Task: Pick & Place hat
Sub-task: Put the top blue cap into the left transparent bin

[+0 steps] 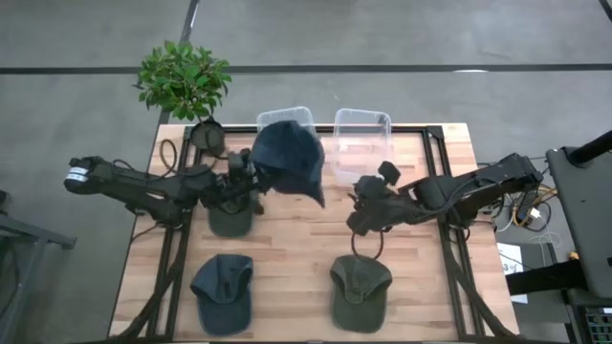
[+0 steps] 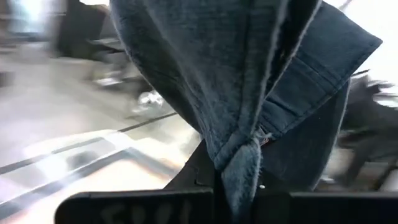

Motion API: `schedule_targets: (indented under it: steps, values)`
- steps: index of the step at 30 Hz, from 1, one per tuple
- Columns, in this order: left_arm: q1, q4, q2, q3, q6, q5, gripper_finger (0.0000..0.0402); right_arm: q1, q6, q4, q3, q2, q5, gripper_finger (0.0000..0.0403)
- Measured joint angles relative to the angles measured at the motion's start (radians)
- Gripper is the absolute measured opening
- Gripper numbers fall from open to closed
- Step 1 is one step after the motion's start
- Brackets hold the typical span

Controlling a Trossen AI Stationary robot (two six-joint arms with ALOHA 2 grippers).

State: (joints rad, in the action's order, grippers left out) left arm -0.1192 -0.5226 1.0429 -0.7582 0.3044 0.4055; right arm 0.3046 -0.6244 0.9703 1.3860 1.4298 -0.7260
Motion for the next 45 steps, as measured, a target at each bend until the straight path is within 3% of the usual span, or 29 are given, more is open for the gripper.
schedule_targets:
  steps: [5,11,16,20,26,33,45]
  values:
    - [0.000,-0.150,-0.010,0.000,0.023,-0.238,0.0004,0.008,-0.012,0.049,-0.090,-0.006,0.002,0.0137]
    - [0.000,-0.305,-0.011,0.000,0.087,-0.377,0.0004,0.007,-0.010,0.038,-0.181,-0.066,0.013,0.0123]
    - [-0.001,-0.475,-0.009,0.000,0.136,-0.560,0.0004,0.007,0.012,0.020,-0.263,-0.195,0.044,0.0107]
    - [-0.010,-0.608,-0.002,0.000,0.145,-0.678,0.0004,0.007,0.067,-0.091,-0.373,-0.349,0.116,0.0094]
    - [-0.029,-0.655,0.000,0.000,0.105,-0.701,0.0004,0.007,0.120,-0.319,-0.568,-0.596,0.236,0.0077]
    - [-0.041,-0.693,0.001,0.000,0.089,-0.702,0.0004,0.007,0.122,-0.452,-0.745,-0.824,0.265,0.0070]
    - [-0.042,-0.708,0.001,0.000,0.068,-0.661,0.0004,0.007,0.119,-0.574,-0.920,-1.013,0.265,0.0069]
